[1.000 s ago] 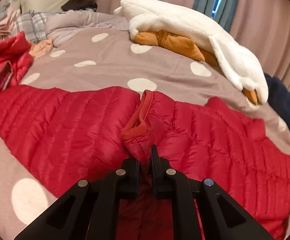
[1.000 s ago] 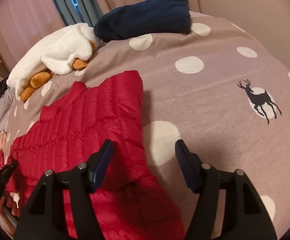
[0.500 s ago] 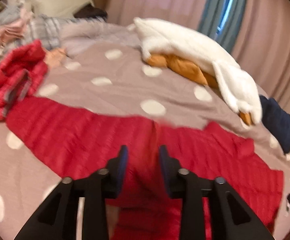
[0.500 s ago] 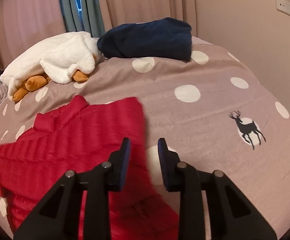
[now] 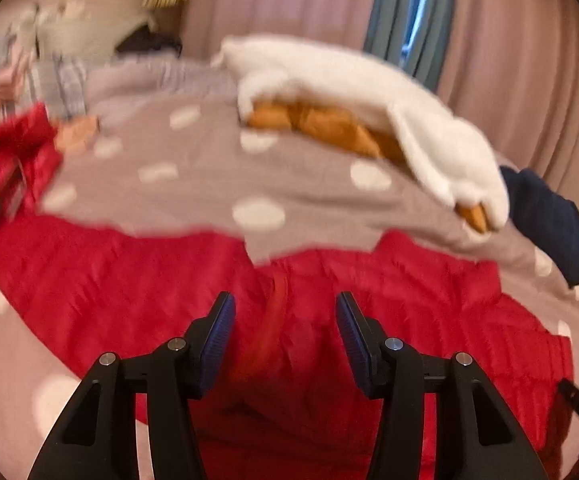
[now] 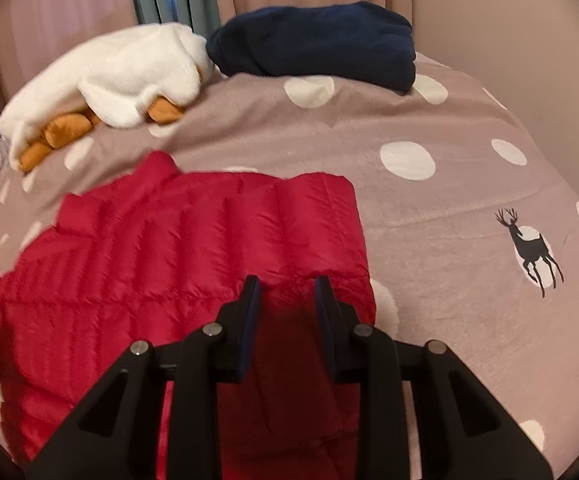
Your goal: Fold large clothes
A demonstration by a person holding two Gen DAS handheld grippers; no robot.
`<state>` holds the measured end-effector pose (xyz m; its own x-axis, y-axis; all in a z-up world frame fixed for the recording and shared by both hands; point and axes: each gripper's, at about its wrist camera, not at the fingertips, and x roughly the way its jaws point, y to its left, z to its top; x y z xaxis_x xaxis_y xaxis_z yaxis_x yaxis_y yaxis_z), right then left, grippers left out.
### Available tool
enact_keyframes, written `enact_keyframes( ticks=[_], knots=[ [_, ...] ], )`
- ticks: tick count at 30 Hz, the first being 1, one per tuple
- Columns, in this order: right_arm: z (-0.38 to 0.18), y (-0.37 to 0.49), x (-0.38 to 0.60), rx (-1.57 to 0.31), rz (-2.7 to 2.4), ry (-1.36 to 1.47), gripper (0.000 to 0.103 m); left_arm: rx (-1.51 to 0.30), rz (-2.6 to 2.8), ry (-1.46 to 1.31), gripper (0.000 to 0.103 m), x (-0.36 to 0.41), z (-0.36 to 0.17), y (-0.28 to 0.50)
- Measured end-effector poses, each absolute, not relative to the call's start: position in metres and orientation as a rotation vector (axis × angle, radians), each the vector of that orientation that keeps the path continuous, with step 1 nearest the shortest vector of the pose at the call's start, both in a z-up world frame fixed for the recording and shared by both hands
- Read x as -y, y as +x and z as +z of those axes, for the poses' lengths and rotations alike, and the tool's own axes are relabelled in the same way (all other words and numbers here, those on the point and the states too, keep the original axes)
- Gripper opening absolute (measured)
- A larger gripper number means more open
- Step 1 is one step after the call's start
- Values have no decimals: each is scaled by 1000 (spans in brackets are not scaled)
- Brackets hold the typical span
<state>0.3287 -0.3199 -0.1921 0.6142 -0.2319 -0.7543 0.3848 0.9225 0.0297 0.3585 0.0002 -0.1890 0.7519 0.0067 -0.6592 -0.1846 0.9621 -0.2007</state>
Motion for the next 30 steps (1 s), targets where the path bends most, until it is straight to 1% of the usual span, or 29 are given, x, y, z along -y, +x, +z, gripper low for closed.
enact_keyframes(
  ticks=[3,5,10,14,18,20,22,24,25,26,28,30],
  knots=[
    [-204,329,326,-856,-367,220,28,-878,116,-283,51,0,-225,376],
    [-212,329,327,-860,-365,221,28,-842,108,-204,51,8,-238,375],
    [-226,330,321,-851,-390,172,28,-838,129,-167,51,14,-238,373],
    [-226,331,318,-848,-409,158,28,-825,128,-178,51,13,-236,371],
    [-212,320,322,-843,-412,216,29,-810,135,-214,51,2,-223,360],
    [-201,313,324,-838,-404,247,33,-797,113,-226,51,-8,-211,353],
    [-189,304,325,-823,-422,265,41,-766,134,-221,51,-23,-196,342],
    [-178,293,324,-798,-425,269,45,-746,157,-213,53,-41,-184,333],
    [-174,289,321,-792,-422,264,45,-741,159,-215,57,-50,-180,329],
    [-171,286,319,-787,-416,258,45,-735,158,-230,64,-64,-174,324],
    [-164,277,314,-780,-408,246,47,-727,169,-296,75,-94,-168,314],
    [-160,269,310,-774,-402,236,47,-718,198,-397,80,-130,-165,304]
  ],
)
